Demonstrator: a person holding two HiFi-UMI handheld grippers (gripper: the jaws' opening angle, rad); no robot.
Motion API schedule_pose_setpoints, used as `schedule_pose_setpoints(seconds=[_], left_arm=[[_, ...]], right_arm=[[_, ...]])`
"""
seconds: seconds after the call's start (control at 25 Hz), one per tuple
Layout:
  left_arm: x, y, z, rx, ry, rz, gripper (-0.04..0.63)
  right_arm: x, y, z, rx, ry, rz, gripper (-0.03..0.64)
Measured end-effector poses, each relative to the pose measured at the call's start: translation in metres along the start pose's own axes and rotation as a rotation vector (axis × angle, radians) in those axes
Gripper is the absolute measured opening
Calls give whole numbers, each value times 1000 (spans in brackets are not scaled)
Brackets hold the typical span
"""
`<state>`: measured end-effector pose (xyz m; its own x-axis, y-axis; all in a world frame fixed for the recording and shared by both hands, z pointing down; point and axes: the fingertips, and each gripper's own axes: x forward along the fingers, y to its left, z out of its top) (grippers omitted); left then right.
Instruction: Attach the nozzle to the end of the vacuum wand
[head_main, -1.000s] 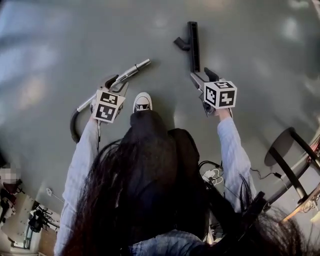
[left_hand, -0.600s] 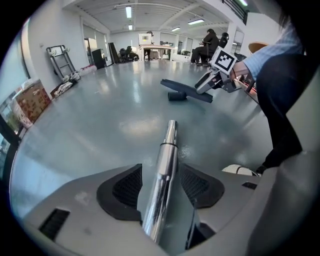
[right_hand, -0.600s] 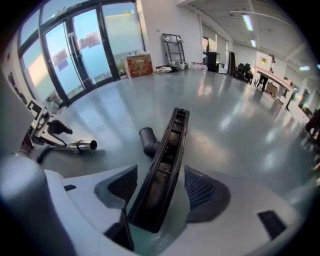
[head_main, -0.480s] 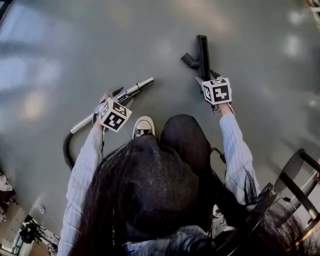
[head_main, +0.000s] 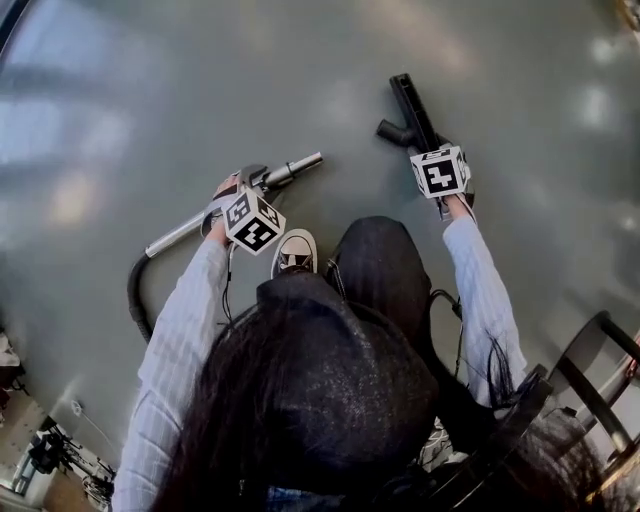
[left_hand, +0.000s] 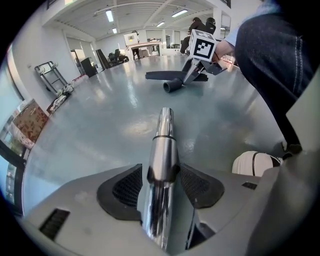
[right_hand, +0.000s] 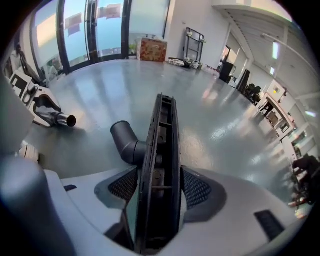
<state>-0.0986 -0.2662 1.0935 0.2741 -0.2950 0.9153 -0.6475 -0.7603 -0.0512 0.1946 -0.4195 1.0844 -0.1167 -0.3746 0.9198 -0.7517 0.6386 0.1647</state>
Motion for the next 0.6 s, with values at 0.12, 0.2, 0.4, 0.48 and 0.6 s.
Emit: schedule_pose_setpoints(seconds=[0.12,0.2,0.4,0.48,0.6], left_arm=[[9,0,-1,38,17,5,214],[13,2,-4,52,21,29,215],[8,3,2,51,-8,29,214],[5,4,0,49,-12,14,215],[4,4,-7,43,20,-20,213]], right_arm=[[10,-1,-2,-58,47,-10,275],[13,3,-1,-64,61,9,272],[1,2,8,-131,-12,11,259],[0,13,16,-212,-55,33,258],[0,40,30,-339,-103,96,258]])
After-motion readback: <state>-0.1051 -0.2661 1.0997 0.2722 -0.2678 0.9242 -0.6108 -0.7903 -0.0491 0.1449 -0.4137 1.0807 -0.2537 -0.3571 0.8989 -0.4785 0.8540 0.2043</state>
